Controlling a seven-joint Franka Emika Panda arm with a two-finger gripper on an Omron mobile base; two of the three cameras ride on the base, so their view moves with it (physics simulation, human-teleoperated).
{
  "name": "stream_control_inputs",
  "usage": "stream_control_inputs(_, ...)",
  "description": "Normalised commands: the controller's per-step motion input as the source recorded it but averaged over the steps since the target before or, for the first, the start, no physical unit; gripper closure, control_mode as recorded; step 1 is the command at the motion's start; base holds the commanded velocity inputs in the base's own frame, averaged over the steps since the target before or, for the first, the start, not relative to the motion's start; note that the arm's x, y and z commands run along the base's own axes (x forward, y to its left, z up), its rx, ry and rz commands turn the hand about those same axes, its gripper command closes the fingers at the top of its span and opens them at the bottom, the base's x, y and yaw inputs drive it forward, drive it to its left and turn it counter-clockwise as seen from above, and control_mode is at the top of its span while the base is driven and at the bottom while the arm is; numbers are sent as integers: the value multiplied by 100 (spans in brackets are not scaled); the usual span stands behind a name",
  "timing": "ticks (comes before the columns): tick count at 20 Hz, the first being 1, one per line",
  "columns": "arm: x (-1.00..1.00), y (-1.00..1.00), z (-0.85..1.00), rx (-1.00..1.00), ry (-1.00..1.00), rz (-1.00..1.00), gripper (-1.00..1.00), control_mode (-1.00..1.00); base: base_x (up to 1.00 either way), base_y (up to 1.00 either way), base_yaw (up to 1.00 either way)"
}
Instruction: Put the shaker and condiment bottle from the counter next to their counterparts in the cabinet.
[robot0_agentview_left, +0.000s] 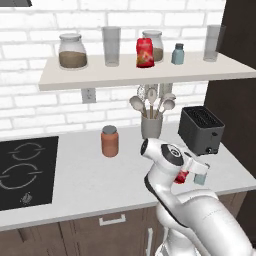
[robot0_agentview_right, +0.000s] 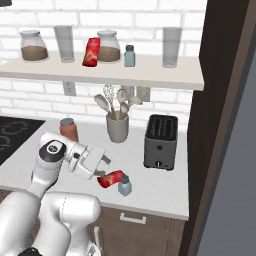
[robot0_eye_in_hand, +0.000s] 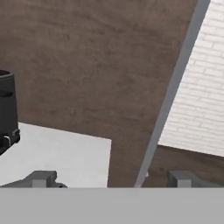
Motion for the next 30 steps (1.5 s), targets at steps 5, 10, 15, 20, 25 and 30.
stream_control_inputs(5, 0, -14, -19, -3, -2, 0, -100, -100, 0, 0, 0)
stream_control_inputs(10, 0, -19, -72, 0, -7, 0, -100, -100, 0, 0, 0)
stream_control_inputs(15, 0, -33, -100, 0, -11, 0, -100, -100, 0, 0, 0)
stream_control_inputs(20, -14, -44, -100, 0, -8, 2, -100, -100, 0, 0, 0)
stream_control_inputs(25, -39, -47, -96, 0, 0, 11, -100, -100, 0, 0, 0)
stream_control_inputs(30, -50, -27, -73, 1, 3, 15, -100, -100, 0, 0, 0)
